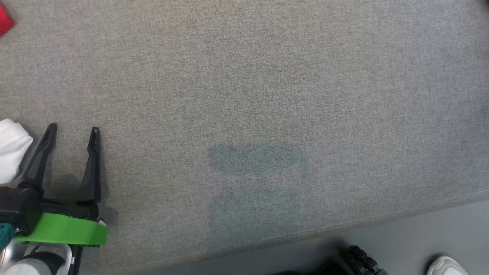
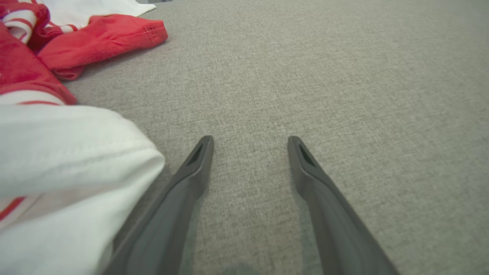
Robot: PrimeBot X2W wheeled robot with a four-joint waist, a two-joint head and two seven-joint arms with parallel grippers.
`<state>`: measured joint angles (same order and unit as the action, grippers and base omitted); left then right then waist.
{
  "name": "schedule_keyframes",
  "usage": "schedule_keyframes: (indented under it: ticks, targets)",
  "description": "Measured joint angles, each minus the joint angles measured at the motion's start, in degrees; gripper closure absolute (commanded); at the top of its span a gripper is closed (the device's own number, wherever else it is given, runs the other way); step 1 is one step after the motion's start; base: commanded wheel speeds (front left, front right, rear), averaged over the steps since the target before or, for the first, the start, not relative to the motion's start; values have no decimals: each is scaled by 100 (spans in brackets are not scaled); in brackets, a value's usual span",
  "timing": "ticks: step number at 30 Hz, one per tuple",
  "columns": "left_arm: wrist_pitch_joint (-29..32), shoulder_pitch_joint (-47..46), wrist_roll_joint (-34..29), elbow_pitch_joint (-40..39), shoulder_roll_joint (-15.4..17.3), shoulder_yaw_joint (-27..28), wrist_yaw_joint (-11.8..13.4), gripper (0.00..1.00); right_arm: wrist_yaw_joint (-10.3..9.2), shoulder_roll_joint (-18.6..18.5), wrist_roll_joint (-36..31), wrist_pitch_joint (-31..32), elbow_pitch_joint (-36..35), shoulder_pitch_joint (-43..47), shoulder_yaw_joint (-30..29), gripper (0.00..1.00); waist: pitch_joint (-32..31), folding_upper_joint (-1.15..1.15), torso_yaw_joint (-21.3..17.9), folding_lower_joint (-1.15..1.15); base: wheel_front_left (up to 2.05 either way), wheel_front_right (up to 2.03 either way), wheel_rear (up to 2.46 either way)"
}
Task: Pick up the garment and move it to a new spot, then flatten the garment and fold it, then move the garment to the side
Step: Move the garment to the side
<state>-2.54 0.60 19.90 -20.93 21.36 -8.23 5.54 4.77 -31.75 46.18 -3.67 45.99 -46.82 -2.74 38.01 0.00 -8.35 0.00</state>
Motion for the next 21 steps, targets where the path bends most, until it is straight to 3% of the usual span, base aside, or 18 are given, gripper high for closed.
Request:
schedule_keyframes:
  ticks: [15, 21]
  targets:
    - [49, 4, 0, -19, -20, 10, 1, 0, -42, -202, -394, -115, 121, -422, 286, 100, 16, 0, 40, 0, 0, 0, 0]
    - [58, 36, 0, -78, -20, 134, 9, 0, -68, -226, -394, -107, 258, -464, 281, 64, 44, 0, -34, 0, 0, 0, 0]
